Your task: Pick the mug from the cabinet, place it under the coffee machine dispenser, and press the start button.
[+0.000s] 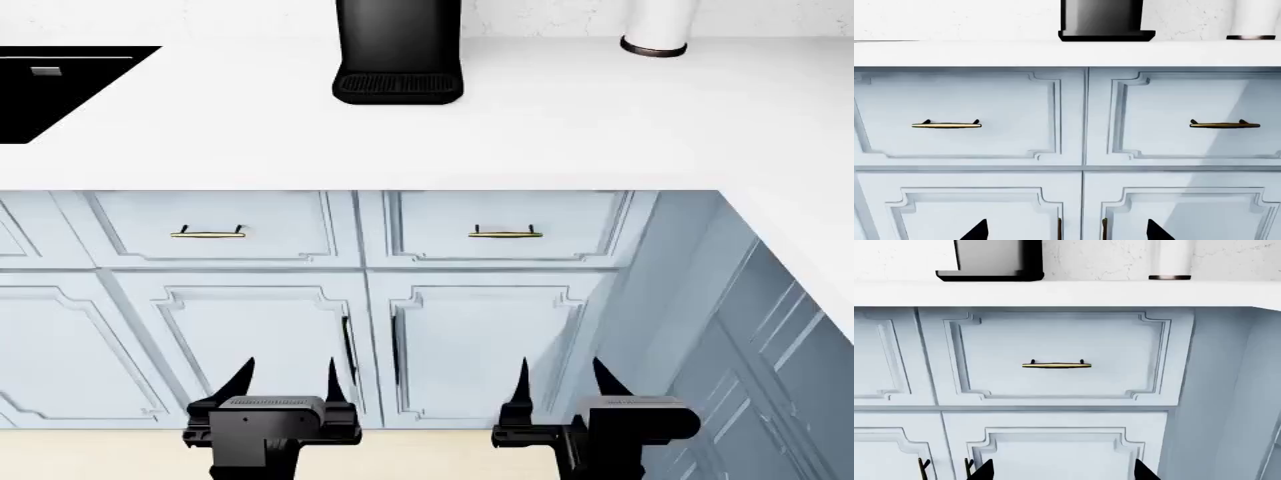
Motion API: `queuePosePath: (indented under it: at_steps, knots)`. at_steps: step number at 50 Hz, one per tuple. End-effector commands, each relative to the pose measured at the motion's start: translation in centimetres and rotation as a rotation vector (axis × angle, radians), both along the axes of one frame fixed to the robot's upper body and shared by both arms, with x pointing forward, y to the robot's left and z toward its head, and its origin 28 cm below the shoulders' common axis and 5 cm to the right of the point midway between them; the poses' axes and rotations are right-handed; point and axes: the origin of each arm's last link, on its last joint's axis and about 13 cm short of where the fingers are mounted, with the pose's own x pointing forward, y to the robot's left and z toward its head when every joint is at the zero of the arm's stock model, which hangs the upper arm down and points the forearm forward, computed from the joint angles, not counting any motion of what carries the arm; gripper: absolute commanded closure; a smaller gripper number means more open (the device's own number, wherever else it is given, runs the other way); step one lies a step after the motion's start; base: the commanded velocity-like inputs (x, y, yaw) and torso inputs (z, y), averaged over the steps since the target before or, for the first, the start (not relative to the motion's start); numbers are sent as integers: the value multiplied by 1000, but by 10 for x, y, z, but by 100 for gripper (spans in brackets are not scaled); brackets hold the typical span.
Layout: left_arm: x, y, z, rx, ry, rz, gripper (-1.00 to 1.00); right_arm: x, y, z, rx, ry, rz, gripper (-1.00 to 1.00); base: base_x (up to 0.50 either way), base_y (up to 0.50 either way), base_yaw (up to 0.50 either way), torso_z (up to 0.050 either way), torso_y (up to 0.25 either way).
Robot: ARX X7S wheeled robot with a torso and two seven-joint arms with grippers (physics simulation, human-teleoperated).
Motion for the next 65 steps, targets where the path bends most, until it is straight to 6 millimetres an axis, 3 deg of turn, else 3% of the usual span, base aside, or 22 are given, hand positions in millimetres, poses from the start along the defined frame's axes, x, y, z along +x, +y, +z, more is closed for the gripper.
queuePosePath:
  at_steps: [1, 14, 35, 36, 38, 40, 41, 42, 49, 65]
  knots:
    - [0, 0, 0, -1, 0, 0, -100, 0, 0, 0, 1, 1, 0, -100, 0, 0, 0, 0, 0]
    - [0, 0, 0, 8, -15, -13, -100, -1, 0, 2, -13, -9, -1, -100, 0, 0, 0, 0, 0]
    - [3, 0, -1, -12, -187, -39, -100, 1, -6, 73, -12, -141, 21, -100, 0, 0, 0, 0, 0]
    - [-14, 12, 5, -15, -104, -18, -100, 1, -6, 75, -12, -145, 25, -100, 0, 0, 0, 0, 0]
    - [-22, 29, 45, -36, -69, 23, -100, 2, -5, 81, -7, -155, 31, -100, 0, 0, 0, 0, 0]
    - [-30, 29, 92, -43, -93, -1, -100, 3, -6, 86, -4, -163, 34, -100, 0, 0, 0, 0, 0]
    - [-39, 26, 121, -47, -210, -28, -100, 4, -6, 88, -3, -168, 36, -100, 0, 0, 0, 0, 0]
    - [-43, 25, 133, -48, -256, -38, -100, 4, -6, 90, -3, -172, 37, -100, 0, 0, 0, 0, 0]
    - [-45, 28, 155, -59, -303, -43, -100, 6, -4, 102, -1, -201, 49, -100, 0, 0, 0, 0, 0]
    - [-45, 33, 181, -95, -410, -49, -100, 17, -6, 135, -11, -264, 61, -100, 0, 0, 0, 5, 2]
